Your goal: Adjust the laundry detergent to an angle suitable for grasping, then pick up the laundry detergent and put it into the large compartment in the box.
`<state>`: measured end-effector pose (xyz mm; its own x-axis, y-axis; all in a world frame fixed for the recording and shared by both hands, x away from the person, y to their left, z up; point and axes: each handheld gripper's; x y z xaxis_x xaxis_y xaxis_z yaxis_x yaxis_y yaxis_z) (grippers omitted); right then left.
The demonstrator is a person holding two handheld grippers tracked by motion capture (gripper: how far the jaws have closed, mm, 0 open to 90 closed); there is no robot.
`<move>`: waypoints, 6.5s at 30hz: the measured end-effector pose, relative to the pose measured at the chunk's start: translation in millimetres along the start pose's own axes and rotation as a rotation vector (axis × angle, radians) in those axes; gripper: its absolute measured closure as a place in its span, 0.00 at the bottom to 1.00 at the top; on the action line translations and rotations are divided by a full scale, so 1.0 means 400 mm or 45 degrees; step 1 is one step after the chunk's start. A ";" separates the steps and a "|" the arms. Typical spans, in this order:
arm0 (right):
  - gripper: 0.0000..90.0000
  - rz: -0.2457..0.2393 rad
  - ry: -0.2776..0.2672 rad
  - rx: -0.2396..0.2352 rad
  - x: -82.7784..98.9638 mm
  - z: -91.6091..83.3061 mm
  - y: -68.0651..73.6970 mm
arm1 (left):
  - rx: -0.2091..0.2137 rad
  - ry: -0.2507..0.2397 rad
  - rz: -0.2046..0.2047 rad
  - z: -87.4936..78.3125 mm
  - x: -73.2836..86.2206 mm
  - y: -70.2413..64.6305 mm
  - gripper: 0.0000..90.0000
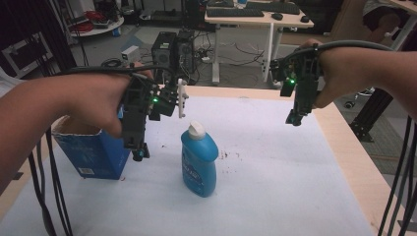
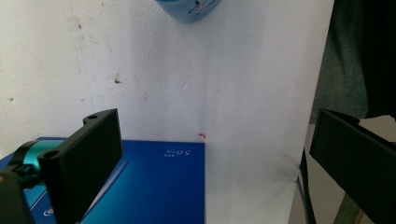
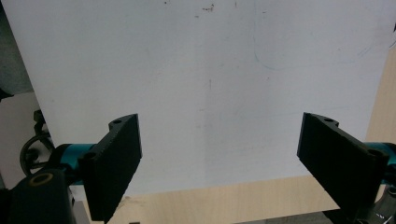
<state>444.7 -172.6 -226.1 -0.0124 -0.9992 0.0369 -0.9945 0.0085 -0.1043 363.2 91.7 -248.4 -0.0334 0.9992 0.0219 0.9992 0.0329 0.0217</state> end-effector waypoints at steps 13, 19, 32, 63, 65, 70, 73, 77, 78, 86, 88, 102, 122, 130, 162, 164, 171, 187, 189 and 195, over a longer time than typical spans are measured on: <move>0.14 0.010 -0.012 0.014 0.012 -0.010 0.007 | 0.000 0.013 -0.005 0.001 0.000 0.002 0.03; 0.14 0.012 -0.007 0.018 0.012 -0.011 0.009 | -0.004 0.006 0.005 0.003 -0.003 0.005 0.03; 0.14 0.022 -0.012 0.012 0.017 -0.007 -0.004 | 0.006 -0.010 0.020 -0.001 0.005 0.018 0.03; 0.14 0.078 0.018 0.010 0.011 0.000 -0.004 | 0.011 -0.041 0.531 -0.064 -0.100 0.055 0.03; 0.14 0.090 0.022 0.008 0.009 0.003 -0.003 | -0.009 -0.070 0.561 -0.069 -0.108 0.054 0.03; 0.14 0.093 0.043 0.002 0.002 0.011 -0.001 | 0.021 -0.099 0.611 -0.060 -0.134 0.062 0.03; 0.14 0.096 0.041 -0.002 0.000 0.011 -0.002 | 0.022 -0.074 0.627 -0.040 -0.147 0.065 0.03; 0.14 0.112 0.048 -0.002 0.003 0.016 -0.004 | 0.008 -0.064 0.659 -0.023 -0.165 0.074 0.03; 0.14 0.108 0.049 -0.005 0.005 0.018 -0.006 | 0.003 -0.055 0.672 -0.020 -0.170 0.076 0.03; 0.14 0.125 0.052 -0.005 0.017 0.021 -0.007 | 0.037 -0.035 0.715 0.016 -0.208 0.066 0.03; 0.14 0.122 0.050 -0.003 0.017 0.020 -0.006 | 0.043 -0.028 0.743 0.027 -0.213 0.064 0.03; 0.14 0.110 0.050 0.003 0.004 0.021 -0.006 | 0.072 -0.044 0.774 0.107 -0.222 0.064 0.03; 0.14 0.109 0.045 0.006 0.000 0.020 -0.008 | 0.033 -0.012 0.782 0.108 -0.233 0.058 0.13; 0.14 0.113 0.049 0.004 0.001 0.023 -0.011 | 0.041 -0.003 0.787 0.108 -0.233 0.057 0.20; 0.14 0.118 0.045 0.012 -0.002 0.021 -0.013 | 0.038 0.012 0.780 0.106 -0.234 0.052 0.31; 0.14 0.116 0.046 0.011 -0.002 0.022 -0.013 | 0.040 0.010 0.788 0.106 -0.236 0.051 0.32; 0.14 0.120 0.050 0.013 -0.003 0.022 -0.014 | 0.075 0.023 0.800 0.107 -0.239 0.051 0.37; 0.14 0.115 0.064 0.008 -0.011 0.033 -0.018 | 0.083 0.020 0.738 0.100 -0.235 0.034 0.42; 0.14 0.117 0.064 0.010 -0.012 0.033 -0.018 | 0.091 0.012 0.731 0.097 -0.233 0.032 0.42; 0.14 0.109 0.062 0.012 -0.015 0.032 -0.017 | 0.106 -0.023 0.703 0.063 -0.222 0.028 0.42</move>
<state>452.8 -167.3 -238.5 -0.1029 -0.9918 0.0755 -0.9885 0.0936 -0.1186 378.0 4.0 -275.2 0.4950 0.8688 -0.0094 0.8666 -0.4945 -0.0670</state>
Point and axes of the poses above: each handheld gripper's, and its own axes: z roughly forward along the jaws, x roughly out of its underside, y roughly to its left, and after that the axes turned 1 degree about y, right-handed
